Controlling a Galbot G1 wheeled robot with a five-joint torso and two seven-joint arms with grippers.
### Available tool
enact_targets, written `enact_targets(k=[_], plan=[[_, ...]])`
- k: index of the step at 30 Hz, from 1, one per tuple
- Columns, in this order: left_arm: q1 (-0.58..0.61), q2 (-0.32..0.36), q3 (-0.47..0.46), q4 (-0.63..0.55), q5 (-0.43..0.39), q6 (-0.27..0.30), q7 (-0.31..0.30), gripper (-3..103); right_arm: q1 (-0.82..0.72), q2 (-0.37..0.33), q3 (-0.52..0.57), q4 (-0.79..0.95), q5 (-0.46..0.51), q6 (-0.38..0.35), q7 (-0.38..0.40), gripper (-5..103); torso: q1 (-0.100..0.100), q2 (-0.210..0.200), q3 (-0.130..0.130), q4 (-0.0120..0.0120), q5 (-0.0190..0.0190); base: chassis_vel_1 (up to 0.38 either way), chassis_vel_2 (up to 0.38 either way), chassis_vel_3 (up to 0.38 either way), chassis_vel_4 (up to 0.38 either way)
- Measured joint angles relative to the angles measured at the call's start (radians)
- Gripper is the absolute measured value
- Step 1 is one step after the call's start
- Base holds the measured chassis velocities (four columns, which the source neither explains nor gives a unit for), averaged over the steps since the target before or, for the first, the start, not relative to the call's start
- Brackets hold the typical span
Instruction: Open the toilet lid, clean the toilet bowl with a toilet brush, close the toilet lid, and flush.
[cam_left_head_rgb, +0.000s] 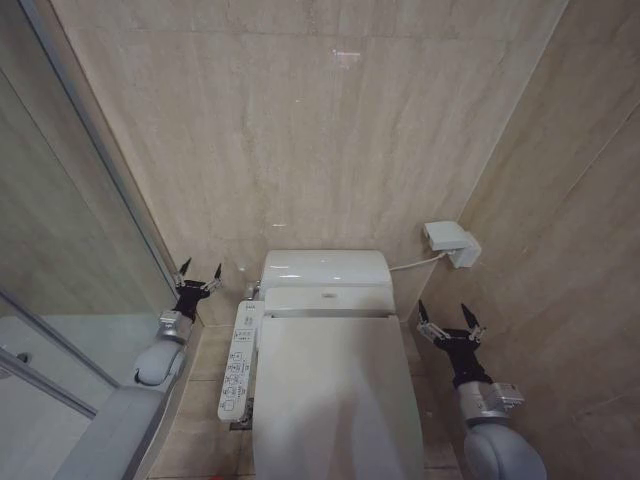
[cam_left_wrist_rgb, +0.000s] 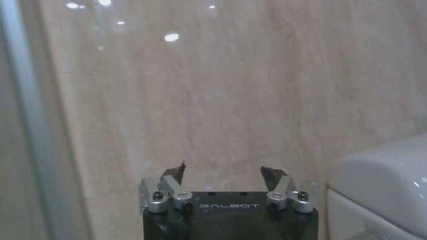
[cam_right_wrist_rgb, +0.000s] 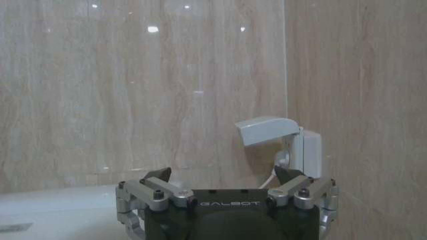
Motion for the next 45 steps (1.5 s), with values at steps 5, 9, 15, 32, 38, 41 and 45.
enact_targets(k=[5,9,15,32,38,41,45], plan=[[-0.045,0.003,0.059,0.072,0.02,-0.078,0.063,63,0.0,0.0,0.0,0.0,0.0,0.0,0.0,100,0.0,0.0,0.0,-0.0001,0.0001,0.0,0.0,0.0,0.0],[-0.06,0.005,0.094,0.111,0.047,-0.126,0.117,63,0.0,0.0,0.0,0.0,0.0,0.0,0.0,100,0.0,0.0,0.0,-0.0001,0.0002,0.0,0.0,0.0,0.0],[-0.071,0.006,0.111,0.173,0.106,-0.184,0.192,36,0.0,0.0,0.0,0.0,0.0,0.0,0.0,100,0.0,0.0,0.0,-0.0001,0.0002,0.0,0.0,0.0,0.0],[-0.109,-0.002,0.113,0.287,0.179,-0.26,0.28,0,0.0,0.0,0.0,0.0,0.0,0.0,0.0,100,0.0,0.0,0.0,-0.0001,0.0001,0.0,0.0,0.0,0.0],[-0.11,-0.013,0.124,0.277,0.184,-0.261,0.281,0,0.0,0.0,0.0,0.0,0.0,0.0,0.0,100,0.0,0.0,0.0,-0.0001,0.0003,0.0,0.0,0.0,0.0],[-0.108,-0.017,0.126,0.278,0.188,-0.261,0.281,0,0.0,0.0,0.0,0.0,0.0,0.0,0.0,100,0.0,0.0,0.0,0.0004,0.0005,0.0,0.0,0.0,0.0],[-0.102,-0.021,0.13,0.288,0.193,-0.269,0.283,0,0.0,0.0,0.0,0.0,0.0,0.0,0.0,100,0.0,0.0,0.0,0.0008,0.0004,0.0,0.0,0.0,0.0]])
